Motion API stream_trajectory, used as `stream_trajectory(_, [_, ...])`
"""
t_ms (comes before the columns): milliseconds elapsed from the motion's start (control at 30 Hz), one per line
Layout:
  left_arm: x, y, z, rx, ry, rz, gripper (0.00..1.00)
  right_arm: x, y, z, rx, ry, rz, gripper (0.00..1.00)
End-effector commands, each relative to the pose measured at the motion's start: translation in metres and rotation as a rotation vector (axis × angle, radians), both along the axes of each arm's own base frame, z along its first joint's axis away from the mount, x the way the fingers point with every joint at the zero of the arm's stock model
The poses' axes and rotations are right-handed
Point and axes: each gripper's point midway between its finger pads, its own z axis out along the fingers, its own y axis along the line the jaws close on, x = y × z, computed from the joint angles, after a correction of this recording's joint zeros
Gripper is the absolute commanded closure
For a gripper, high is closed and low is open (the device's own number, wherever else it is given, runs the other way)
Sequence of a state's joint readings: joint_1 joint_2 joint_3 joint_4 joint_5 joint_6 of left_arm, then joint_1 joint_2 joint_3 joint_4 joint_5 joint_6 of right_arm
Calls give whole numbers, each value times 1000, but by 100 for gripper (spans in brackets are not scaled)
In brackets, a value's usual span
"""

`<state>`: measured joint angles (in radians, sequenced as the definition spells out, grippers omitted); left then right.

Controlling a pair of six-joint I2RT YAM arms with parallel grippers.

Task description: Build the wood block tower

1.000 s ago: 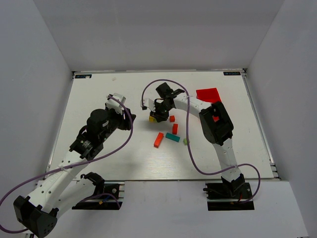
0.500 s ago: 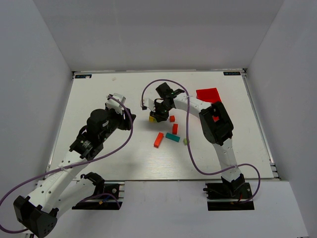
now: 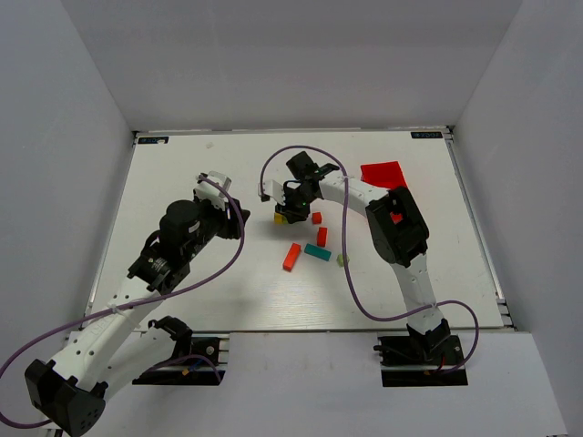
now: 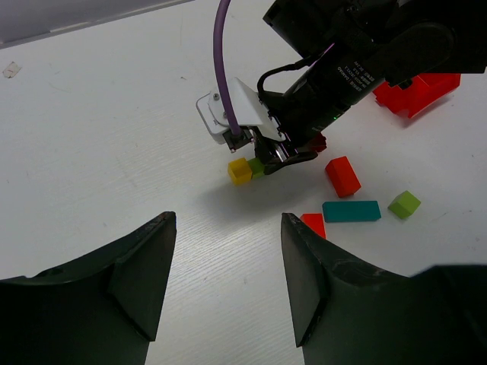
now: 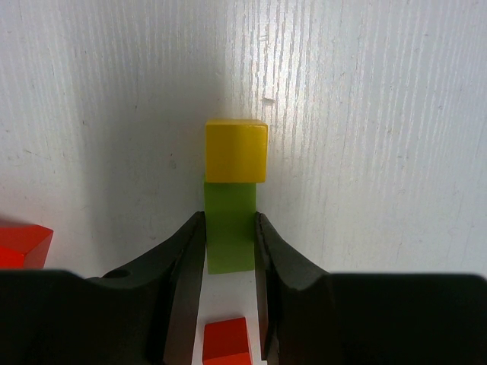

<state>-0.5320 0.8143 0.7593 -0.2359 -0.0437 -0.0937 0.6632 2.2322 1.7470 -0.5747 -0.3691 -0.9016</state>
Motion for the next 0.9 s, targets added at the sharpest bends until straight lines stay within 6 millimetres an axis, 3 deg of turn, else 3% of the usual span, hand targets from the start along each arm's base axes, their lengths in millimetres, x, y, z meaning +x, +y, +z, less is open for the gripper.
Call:
stream_trajectory(0, [-3,2,0,0,-3,-6,32,5,8,2,14,-18,19,100])
stream_trajectory(867, [-2,1,-3,5,5,-6,32,1,5,-2,3,-12,49,95])
